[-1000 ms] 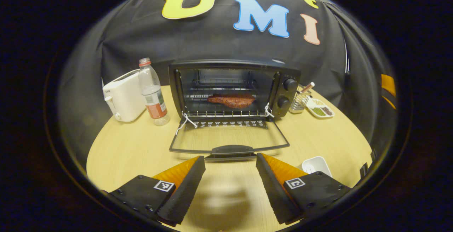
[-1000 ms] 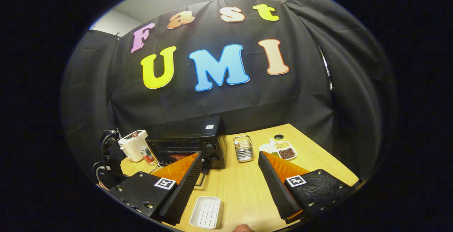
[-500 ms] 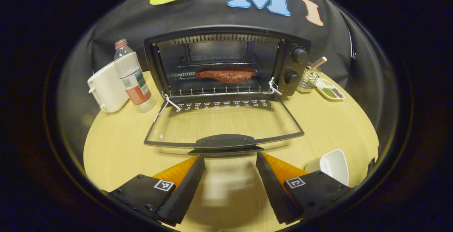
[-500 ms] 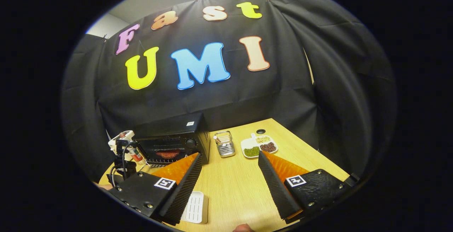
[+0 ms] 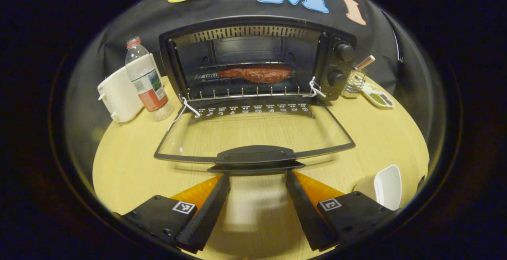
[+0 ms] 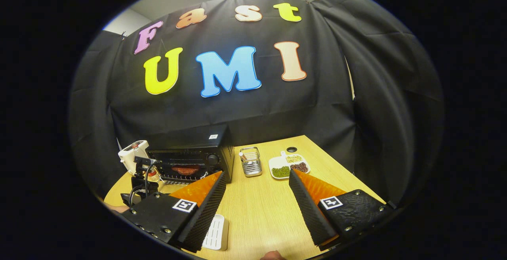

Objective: Open the electric oven with the left hand, put the food in, and close the electric oven.

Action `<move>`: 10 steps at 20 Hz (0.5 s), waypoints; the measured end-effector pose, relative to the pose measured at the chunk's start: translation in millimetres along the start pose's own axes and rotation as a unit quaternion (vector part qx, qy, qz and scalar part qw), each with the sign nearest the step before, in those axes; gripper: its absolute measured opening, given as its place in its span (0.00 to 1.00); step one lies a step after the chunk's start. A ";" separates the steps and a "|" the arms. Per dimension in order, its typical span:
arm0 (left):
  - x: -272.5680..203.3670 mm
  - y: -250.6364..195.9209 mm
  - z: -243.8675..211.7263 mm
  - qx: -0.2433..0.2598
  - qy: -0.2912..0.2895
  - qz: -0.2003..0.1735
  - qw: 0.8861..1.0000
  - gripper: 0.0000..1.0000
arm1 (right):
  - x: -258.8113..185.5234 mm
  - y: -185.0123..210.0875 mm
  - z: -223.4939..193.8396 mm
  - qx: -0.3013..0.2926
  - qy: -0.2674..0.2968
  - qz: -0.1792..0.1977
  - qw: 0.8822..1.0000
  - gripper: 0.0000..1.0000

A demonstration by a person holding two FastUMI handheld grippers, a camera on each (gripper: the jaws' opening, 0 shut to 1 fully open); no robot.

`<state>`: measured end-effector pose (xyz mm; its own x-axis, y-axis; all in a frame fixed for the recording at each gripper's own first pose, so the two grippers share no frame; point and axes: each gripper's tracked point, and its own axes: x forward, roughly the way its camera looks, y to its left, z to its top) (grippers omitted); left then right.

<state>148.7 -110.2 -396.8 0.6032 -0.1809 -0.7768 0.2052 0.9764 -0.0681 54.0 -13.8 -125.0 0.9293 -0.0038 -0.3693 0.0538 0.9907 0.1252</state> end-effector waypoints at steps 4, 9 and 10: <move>-8.0 0.9 5.7 0.004 -0.012 0.004 1.000 0.97 | 0.8 4.4 5.2 -0.009 -0.006 0.010 1.000 0.98; -38.7 1.9 26.3 0.013 -0.059 0.010 0.998 0.97 | -0.1 7.8 5.8 -0.020 -0.010 0.022 1.000 0.98; -43.7 1.6 29.3 0.015 -0.067 0.013 0.998 0.97 | -0.3 8.8 4.8 -0.018 -0.010 0.024 0.999 0.98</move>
<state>145.2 -104.3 -344.5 0.7051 -0.1720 -0.6879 0.2101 0.9772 -0.0289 55.9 -5.7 -119.3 0.9373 0.0422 -0.3460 -0.0045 0.9940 0.1090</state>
